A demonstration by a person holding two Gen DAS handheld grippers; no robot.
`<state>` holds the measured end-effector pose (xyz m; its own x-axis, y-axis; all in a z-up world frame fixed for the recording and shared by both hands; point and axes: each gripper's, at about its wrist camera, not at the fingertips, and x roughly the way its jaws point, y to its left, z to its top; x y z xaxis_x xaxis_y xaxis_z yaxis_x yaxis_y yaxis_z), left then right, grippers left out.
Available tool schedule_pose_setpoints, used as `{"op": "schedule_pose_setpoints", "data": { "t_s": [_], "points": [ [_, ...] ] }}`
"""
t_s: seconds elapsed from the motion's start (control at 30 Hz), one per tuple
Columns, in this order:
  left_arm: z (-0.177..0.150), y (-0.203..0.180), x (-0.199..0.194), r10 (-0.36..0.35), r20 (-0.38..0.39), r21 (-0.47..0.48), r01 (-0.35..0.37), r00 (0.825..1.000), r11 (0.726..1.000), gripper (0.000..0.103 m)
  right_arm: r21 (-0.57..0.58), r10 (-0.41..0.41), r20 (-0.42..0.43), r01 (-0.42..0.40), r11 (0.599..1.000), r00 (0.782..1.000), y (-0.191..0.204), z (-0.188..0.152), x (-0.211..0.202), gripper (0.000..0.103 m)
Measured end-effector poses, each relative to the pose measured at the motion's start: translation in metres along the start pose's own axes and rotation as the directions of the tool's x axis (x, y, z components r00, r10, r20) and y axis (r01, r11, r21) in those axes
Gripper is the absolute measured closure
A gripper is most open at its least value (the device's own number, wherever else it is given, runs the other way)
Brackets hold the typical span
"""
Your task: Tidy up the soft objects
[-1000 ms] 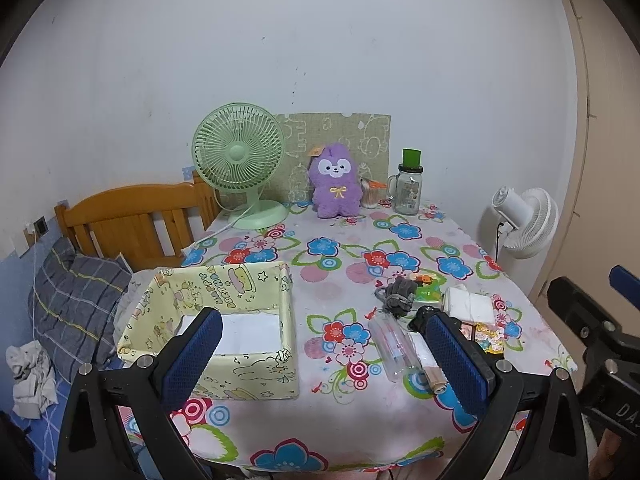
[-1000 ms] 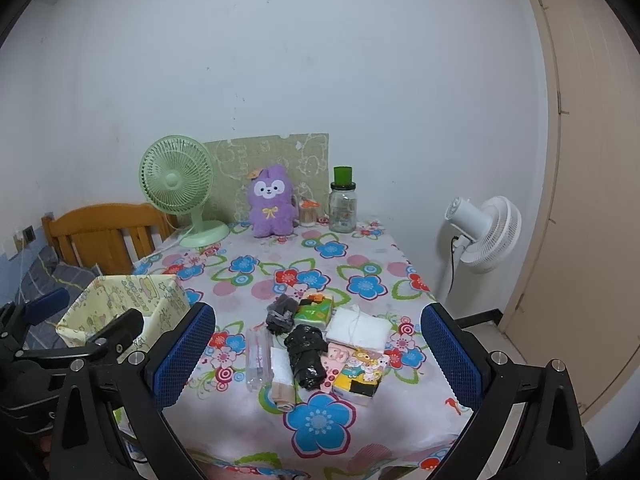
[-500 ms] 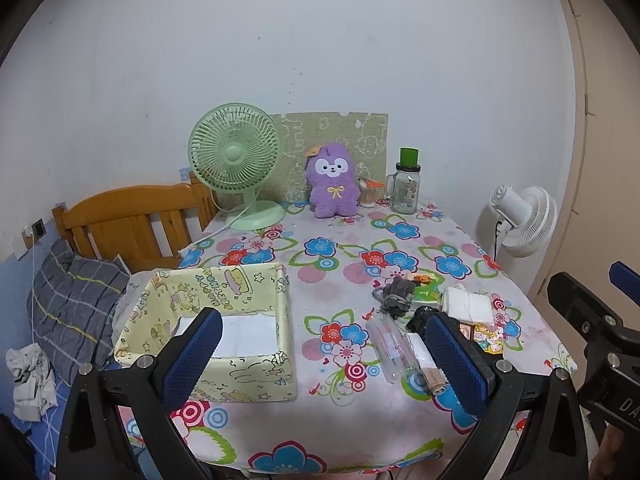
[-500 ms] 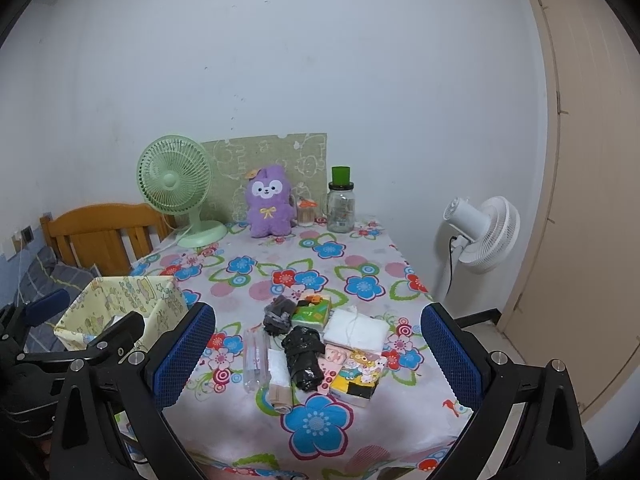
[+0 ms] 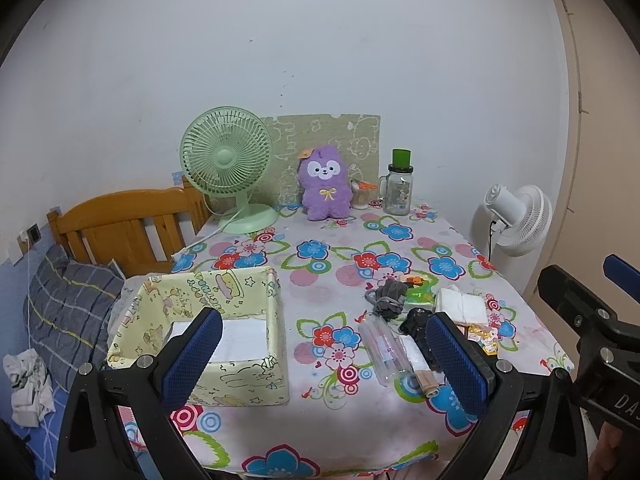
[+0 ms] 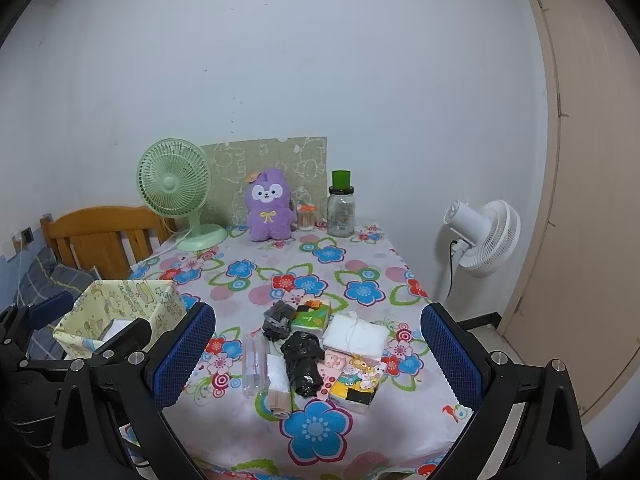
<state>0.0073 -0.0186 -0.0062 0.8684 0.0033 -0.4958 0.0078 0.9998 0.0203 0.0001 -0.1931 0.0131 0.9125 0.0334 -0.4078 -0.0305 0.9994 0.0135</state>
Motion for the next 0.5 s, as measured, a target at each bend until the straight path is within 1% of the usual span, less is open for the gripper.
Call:
{"op": "schedule_pose_setpoints", "data": {
  "t_s": [0.27,0.5],
  "points": [
    [0.001,-0.005,0.007,-0.007,0.001,0.000,0.007,1.000,1.000,0.000,0.008,0.004,-0.007,-0.004,1.000,1.000,-0.004,0.001,0.009,0.000],
    [-0.005,-0.016,0.025,-0.039,-0.023,0.019,0.039,0.999,0.999,0.000,-0.028,-0.032,0.009,0.032,0.999,0.999,-0.005,-0.004,0.024,0.000]
  ]
}}
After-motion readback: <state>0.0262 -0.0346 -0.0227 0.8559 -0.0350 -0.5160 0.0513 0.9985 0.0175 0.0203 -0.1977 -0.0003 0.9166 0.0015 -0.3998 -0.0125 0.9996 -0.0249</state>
